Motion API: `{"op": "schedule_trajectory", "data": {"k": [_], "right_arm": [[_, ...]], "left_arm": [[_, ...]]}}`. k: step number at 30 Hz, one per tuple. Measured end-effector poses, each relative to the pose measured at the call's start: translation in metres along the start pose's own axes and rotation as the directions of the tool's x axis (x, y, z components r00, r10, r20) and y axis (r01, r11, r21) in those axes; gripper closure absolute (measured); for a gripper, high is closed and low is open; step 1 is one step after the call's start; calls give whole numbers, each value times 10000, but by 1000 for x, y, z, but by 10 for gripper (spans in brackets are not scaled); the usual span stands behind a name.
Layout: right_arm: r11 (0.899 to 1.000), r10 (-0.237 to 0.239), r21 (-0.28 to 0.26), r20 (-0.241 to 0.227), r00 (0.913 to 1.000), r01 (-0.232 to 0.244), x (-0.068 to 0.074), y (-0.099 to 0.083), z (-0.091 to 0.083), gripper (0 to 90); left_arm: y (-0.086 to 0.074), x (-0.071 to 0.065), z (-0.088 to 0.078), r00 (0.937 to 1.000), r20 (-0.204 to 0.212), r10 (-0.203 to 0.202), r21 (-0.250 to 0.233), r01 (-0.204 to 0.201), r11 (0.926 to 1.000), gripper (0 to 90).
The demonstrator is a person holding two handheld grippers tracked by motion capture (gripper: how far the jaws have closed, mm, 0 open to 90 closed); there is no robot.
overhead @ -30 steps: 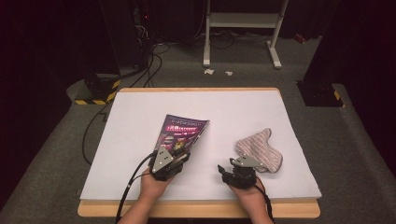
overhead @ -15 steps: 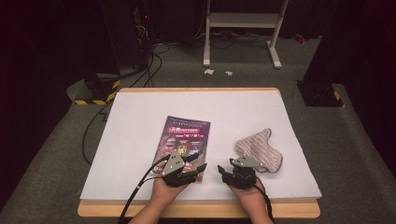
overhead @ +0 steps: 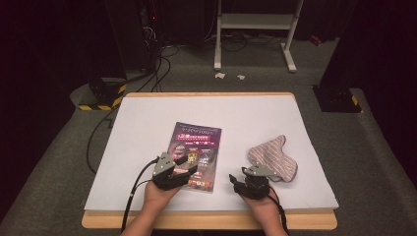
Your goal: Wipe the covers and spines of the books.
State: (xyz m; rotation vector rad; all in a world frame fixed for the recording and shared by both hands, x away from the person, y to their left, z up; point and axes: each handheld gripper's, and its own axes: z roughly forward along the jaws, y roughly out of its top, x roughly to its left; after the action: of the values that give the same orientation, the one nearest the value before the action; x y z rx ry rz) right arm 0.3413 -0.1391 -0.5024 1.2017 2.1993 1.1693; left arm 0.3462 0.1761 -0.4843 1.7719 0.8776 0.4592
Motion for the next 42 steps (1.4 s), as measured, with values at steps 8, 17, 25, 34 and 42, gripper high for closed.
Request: {"op": "schedule_trajectory", "data": {"k": [8,17,25,34,42], "right_arm": [[10000,-65,65,24,10000,65,1,0,1,419],[9997,-148,179,-4,9999,148,3,0,2,448],[9996,-189,201,-29,9998,189,4,3,4,452],[9997,-196,168,-69,9998,197,6,5,6,451],[9997,-189,127,-491,9986,196,15,8,9,425]], "left_arm": [[-5,28,-22,9959,-902,-102,533,151,9985,440],[-21,49,-33,9881,-1177,-991,1065,1118,9880,461],[-26,56,-34,9815,-1431,-1270,1517,1485,9772,448],[-27,58,-32,9777,-1585,-1380,2015,1688,9648,493],[-28,60,-24,9752,-1465,-1658,2650,2002,9432,559]]}}
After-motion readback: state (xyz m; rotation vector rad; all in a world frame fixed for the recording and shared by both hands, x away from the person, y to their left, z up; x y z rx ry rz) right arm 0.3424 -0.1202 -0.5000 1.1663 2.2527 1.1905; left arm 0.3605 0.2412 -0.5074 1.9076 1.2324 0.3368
